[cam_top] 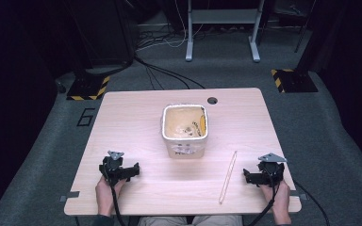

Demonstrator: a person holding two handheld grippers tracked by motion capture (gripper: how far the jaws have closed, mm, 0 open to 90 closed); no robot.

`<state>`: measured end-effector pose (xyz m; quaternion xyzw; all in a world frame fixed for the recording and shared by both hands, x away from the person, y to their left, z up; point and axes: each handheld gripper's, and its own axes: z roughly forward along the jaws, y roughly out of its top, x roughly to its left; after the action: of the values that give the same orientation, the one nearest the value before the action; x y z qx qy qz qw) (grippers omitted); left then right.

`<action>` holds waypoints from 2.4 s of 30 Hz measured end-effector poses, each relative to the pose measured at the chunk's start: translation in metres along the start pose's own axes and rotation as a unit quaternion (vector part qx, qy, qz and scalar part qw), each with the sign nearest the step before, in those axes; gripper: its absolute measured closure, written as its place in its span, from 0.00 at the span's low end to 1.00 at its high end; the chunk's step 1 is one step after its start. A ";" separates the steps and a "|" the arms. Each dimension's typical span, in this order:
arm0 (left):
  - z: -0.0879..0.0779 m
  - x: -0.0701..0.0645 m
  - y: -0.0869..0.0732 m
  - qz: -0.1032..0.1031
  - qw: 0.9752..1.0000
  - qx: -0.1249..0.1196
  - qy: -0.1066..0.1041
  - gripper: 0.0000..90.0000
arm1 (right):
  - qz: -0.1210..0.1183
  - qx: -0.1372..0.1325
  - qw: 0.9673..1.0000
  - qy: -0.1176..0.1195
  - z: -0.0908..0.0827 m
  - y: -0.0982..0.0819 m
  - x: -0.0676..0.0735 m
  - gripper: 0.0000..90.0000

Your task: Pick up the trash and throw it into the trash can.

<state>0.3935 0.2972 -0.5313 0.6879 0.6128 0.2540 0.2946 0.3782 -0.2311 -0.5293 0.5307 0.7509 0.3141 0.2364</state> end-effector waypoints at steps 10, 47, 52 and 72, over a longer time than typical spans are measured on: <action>0.000 0.000 0.000 -0.002 1.000 0.001 0.003 0.00 | 0.002 0.001 1.000 -0.001 0.000 0.000 0.000 0.00; 0.000 0.000 0.000 -0.004 1.000 -0.001 0.006 0.00 | 0.026 0.042 0.999 0.023 -0.006 0.020 0.058 0.03; 0.000 0.000 0.000 -0.004 1.000 -0.001 0.007 0.00 | 0.017 0.049 0.998 0.028 -0.001 0.025 0.069 0.02; -0.001 -0.001 -0.001 -0.006 1.000 -0.002 0.008 0.00 | -0.002 0.047 0.999 0.024 0.002 0.026 0.082 0.46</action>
<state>0.3925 0.2966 -0.5315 0.6813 0.6190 0.2589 0.2925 0.3700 -0.1471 -0.5138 0.5326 0.7711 0.2901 0.1936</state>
